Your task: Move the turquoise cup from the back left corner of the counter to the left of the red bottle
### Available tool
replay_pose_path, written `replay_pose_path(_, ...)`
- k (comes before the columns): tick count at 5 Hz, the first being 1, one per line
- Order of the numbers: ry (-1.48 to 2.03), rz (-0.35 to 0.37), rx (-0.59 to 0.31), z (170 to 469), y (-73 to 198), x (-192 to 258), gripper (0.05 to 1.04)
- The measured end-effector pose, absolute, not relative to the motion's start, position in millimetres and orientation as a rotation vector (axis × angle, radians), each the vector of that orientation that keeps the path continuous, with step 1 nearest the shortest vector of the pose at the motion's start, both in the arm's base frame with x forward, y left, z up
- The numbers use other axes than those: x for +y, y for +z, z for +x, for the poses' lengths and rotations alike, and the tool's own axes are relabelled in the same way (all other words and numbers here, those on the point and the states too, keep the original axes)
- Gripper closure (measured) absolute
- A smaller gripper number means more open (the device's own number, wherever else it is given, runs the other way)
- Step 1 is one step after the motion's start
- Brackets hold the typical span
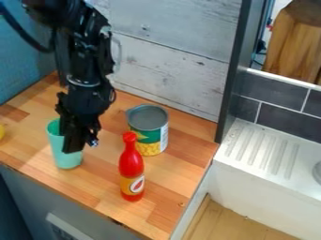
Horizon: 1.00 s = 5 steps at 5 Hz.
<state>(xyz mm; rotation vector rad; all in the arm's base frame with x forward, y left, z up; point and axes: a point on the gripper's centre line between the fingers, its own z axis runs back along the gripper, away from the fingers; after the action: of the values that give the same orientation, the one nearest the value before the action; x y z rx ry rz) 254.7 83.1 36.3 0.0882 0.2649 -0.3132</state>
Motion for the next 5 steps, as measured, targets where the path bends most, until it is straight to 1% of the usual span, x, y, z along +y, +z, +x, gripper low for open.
replay_pose_path(1,-0.316,0.09,0.257,257.5,34.5,83.6,0.978)
replay_pose_path(2,-0.317,0.091,0.259,258.7,33.9,84.1,0.952)
replay_pose_path(3,-0.296,0.055,0.251,250.1,35.2,84.1,0.736)
replay_pose_path(4,-0.231,0.026,0.178,243.9,65.8,97.8,0.431)
replay_pose_path(5,-0.205,-0.003,0.141,248.6,83.7,102.0,0.141)
